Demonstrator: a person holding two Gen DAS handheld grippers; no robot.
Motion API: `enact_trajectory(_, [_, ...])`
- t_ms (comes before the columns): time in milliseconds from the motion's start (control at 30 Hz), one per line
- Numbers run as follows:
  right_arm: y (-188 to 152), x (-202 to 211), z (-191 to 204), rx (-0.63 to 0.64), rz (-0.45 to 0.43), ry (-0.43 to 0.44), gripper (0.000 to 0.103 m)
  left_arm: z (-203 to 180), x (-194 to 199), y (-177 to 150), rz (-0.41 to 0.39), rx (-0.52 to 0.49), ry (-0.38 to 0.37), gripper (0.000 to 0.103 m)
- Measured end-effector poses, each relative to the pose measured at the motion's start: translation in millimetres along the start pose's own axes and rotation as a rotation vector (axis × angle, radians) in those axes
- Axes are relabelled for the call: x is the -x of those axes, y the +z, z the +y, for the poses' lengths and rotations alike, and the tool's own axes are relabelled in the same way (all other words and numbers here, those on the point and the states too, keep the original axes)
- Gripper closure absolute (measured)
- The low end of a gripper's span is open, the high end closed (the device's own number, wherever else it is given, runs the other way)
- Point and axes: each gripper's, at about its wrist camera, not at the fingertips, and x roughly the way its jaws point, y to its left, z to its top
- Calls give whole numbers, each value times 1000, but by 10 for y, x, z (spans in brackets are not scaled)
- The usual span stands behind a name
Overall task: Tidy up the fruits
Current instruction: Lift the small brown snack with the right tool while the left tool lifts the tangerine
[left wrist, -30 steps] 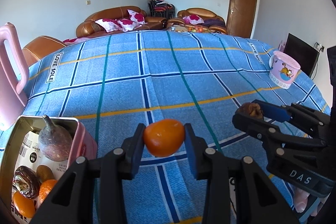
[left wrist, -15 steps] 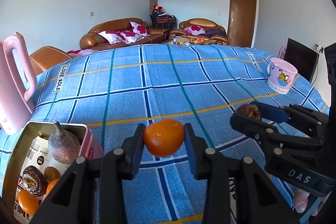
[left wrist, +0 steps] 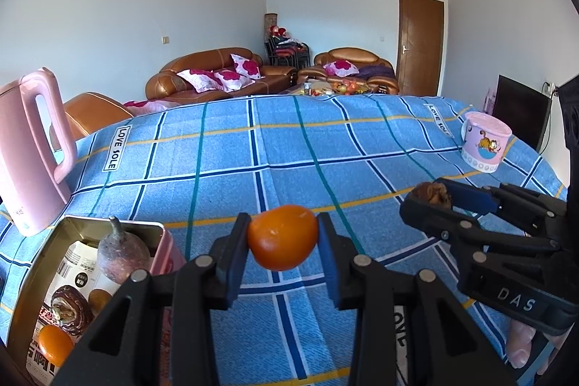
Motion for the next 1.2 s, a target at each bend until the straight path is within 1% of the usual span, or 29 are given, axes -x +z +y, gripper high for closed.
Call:
enact_trajectory(600, [-11,151,29,18,-75,-6,58,11,145,-23,-64,12,29,65])
enact_trajectory(1200, [-20,241,69,33,-125,-16,58,26,270,-53,-121,23,46,65])
